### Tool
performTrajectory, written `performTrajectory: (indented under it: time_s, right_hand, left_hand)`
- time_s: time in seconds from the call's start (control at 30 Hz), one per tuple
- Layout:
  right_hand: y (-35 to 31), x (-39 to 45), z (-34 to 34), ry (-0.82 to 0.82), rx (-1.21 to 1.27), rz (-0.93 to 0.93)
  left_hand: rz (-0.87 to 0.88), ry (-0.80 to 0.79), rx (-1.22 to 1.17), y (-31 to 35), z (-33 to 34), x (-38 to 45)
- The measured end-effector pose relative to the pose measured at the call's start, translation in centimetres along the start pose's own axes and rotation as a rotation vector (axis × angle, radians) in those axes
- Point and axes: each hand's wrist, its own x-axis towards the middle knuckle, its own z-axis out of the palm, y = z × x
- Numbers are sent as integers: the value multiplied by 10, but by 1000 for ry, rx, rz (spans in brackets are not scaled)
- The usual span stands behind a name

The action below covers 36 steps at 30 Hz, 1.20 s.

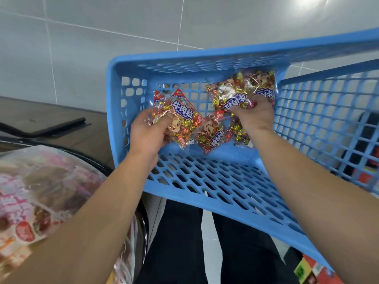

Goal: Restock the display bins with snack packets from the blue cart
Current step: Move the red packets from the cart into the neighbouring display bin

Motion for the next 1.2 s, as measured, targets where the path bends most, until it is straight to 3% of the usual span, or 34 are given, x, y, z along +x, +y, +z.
performTrajectory:
  time_s: [0.2, 0.47, 0.63, 0.77, 1.03, 1.2]
  right_hand:
    - [2, -59, -60, 23, 321, -136]
    - [-8, -164, -155, -129, 527, -165]
    - [-23, -229, -196, -359, 778, -99]
    - [-33, -287, -218, -696, 816, -35]
    - [-49, -397, -219, -1201, 482, -369]
    - [-70, -467, -187, -1305, 283, -470]
  left_hand:
    - [23, -21, 6, 9, -9, -48]
    - [109, 22, -128, 23, -39, -183]
    - [169, 132, -278, 10, -60, -290]
    - [187, 250, -484, -10, -75, -367]
    - [337, 518, -771, -67, -134, -469]
    - [394, 710, -946, -108, -182, -517]
